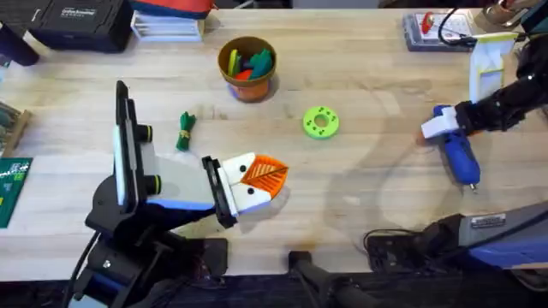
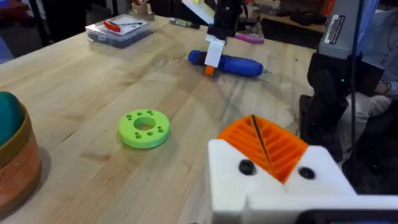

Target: Pick up the gripper from the table and insert it into the empty holder that is missing its gripper. Then pick up a screw, insert it into the mounting hole, and use the screwdriver to tighten it. Finally, clean up the table by picking up the vegetable and placing it into the bucket.

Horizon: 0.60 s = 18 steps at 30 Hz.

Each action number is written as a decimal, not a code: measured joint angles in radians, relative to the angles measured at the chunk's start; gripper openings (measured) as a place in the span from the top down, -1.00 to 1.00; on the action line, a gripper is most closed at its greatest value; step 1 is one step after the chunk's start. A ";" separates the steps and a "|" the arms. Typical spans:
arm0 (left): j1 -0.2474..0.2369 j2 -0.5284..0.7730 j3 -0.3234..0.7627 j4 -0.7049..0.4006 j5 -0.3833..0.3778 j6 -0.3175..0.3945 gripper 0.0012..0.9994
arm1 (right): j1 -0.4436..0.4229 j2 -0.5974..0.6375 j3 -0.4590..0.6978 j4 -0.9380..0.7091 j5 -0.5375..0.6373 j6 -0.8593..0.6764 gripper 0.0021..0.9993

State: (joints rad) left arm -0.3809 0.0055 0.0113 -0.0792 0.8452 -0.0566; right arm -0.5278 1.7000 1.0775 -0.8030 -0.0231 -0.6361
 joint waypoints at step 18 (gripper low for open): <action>0.000 0.000 0.000 0.000 0.000 0.000 0.99 | -0.006 0.012 0.000 0.031 0.004 -0.008 0.95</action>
State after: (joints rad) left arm -0.3809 0.0052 0.0113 -0.0792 0.8452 -0.0566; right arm -0.5335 1.7122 1.0779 -0.7715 -0.0193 -0.6438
